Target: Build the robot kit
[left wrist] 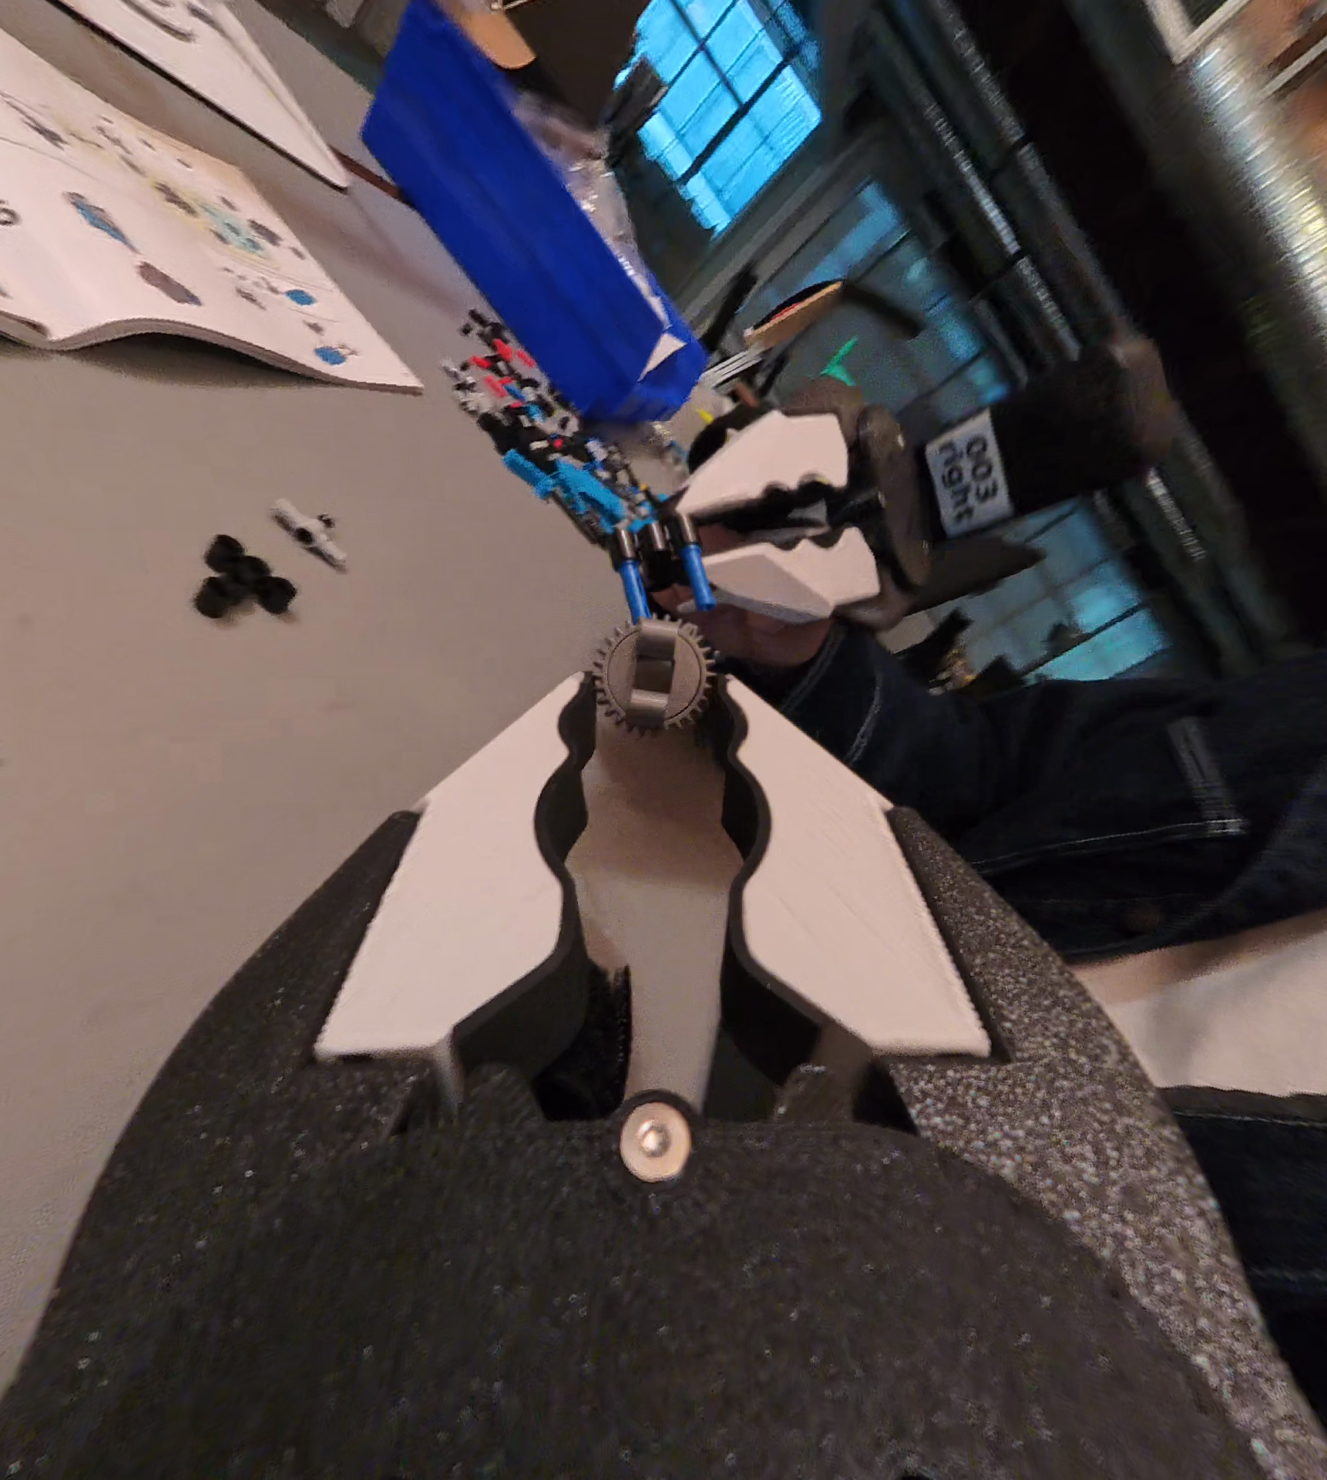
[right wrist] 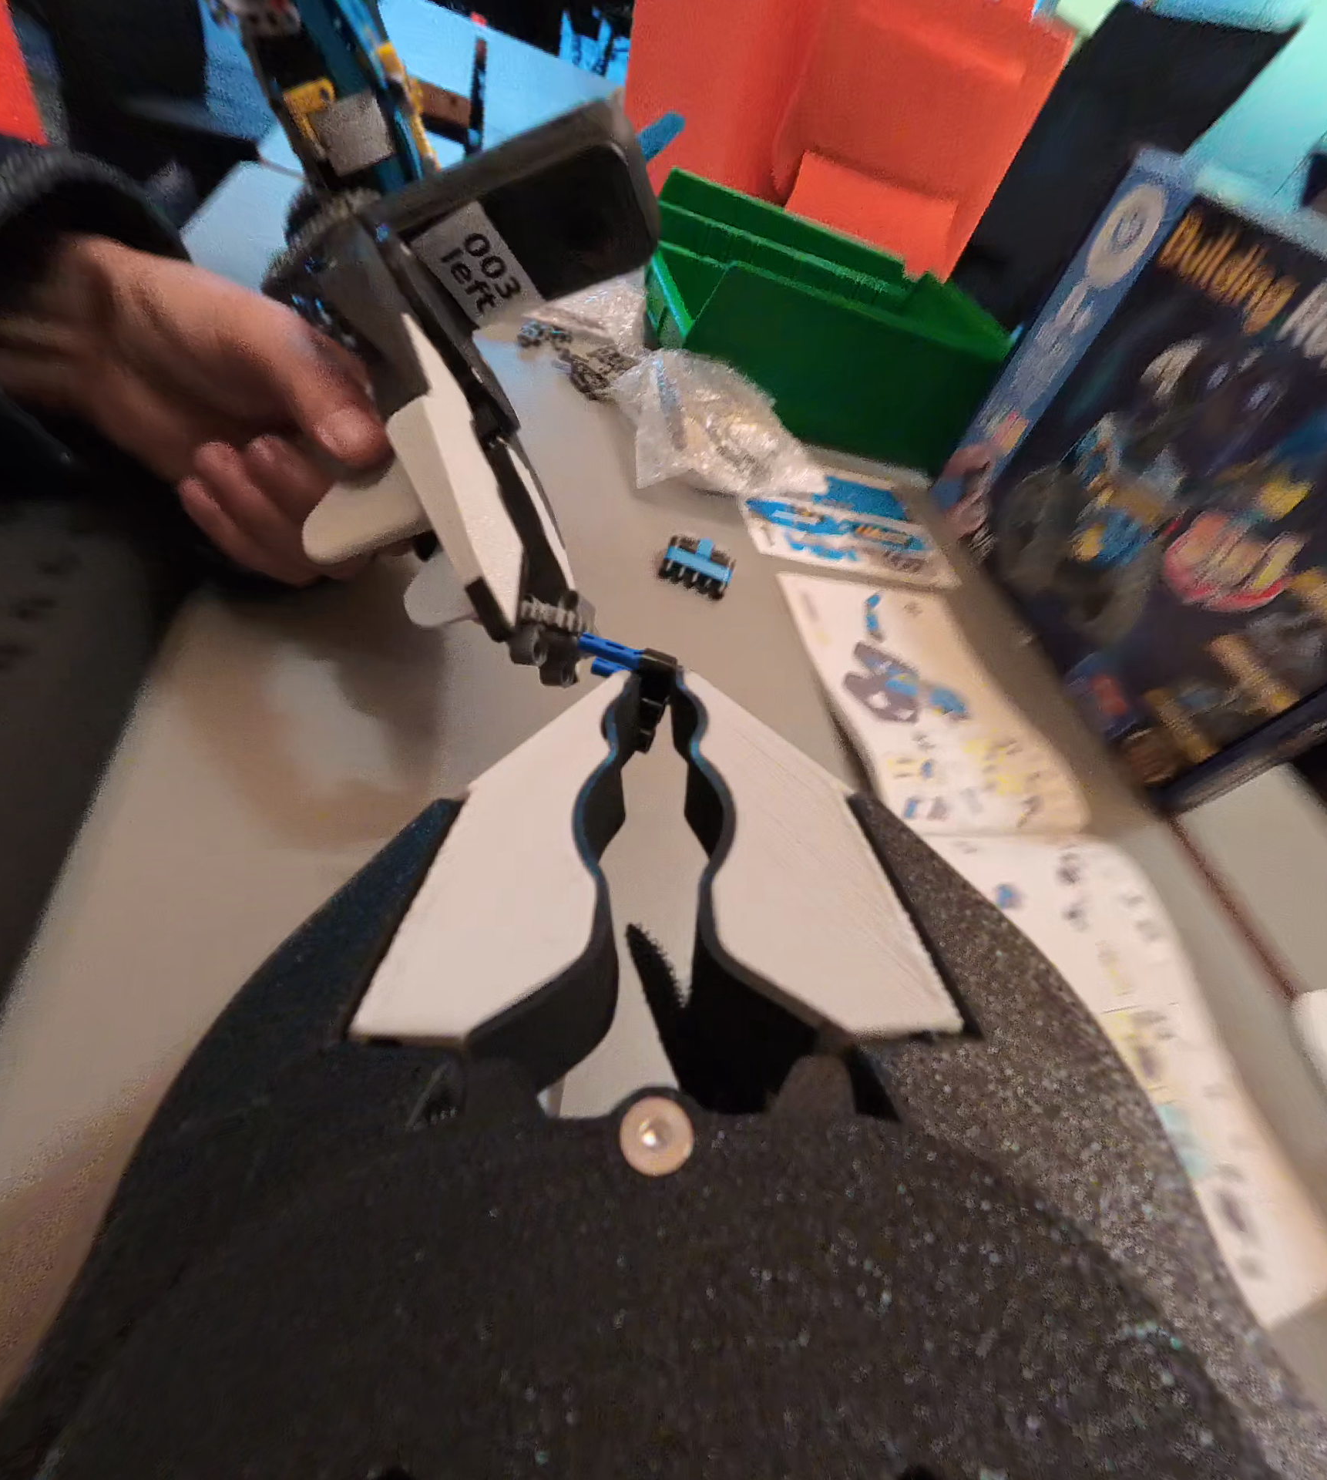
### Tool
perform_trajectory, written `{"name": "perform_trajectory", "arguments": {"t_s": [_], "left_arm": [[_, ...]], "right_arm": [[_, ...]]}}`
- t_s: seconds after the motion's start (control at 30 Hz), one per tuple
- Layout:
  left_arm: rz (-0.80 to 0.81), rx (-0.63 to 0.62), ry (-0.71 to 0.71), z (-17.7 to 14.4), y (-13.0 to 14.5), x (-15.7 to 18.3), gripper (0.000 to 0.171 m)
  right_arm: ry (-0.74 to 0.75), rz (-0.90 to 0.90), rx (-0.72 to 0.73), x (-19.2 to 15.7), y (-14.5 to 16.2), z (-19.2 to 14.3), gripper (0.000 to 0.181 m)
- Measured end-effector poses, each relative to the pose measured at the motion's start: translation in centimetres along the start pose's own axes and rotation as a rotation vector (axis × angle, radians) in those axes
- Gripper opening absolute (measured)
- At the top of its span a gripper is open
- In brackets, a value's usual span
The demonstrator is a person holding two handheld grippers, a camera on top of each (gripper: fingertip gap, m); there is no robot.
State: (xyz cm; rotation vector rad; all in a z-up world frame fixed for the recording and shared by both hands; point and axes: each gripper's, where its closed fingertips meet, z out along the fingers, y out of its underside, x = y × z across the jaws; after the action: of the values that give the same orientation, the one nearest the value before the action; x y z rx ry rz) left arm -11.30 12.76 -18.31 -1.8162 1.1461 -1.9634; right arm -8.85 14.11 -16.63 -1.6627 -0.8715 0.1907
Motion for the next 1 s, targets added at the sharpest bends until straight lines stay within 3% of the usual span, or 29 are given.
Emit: {"name": "perform_trajectory", "arguments": {"t_s": [0.1, 0.33, 0.7, 0.9, 1.0], "left_arm": [[-0.031, 0.014, 0.037, -0.1, -0.1, 0.3, 0.028], [-0.070, 0.034, 0.026, -0.2, -0.3, -0.3, 0.028], [-0.107, 0.072, 0.018, -0.2, -0.7, -0.6, 0.027], [-0.197, 0.167, 0.044, -0.5, -1.9, -1.0, 0.027], [-0.276, 0.245, 0.058, -0.8, -2.8, -1.5, 0.028]], "right_arm": [[0.076, -0.199, -0.005, -0.6, -1.1, -0.2, 0.006], [0.120, -0.275, -0.117, -0.8, 0.2, 0.8, 0.006], [0.076, -0.143, -0.113, -1.2, 0.4, 1.2, 0.006], [0.125, -0.033, -0.106, -0.5, 0.2, 1.6, 0.006], [0.223, -0.006, -0.128, 0.2, 0.1, 2.0, 0.007]]}}
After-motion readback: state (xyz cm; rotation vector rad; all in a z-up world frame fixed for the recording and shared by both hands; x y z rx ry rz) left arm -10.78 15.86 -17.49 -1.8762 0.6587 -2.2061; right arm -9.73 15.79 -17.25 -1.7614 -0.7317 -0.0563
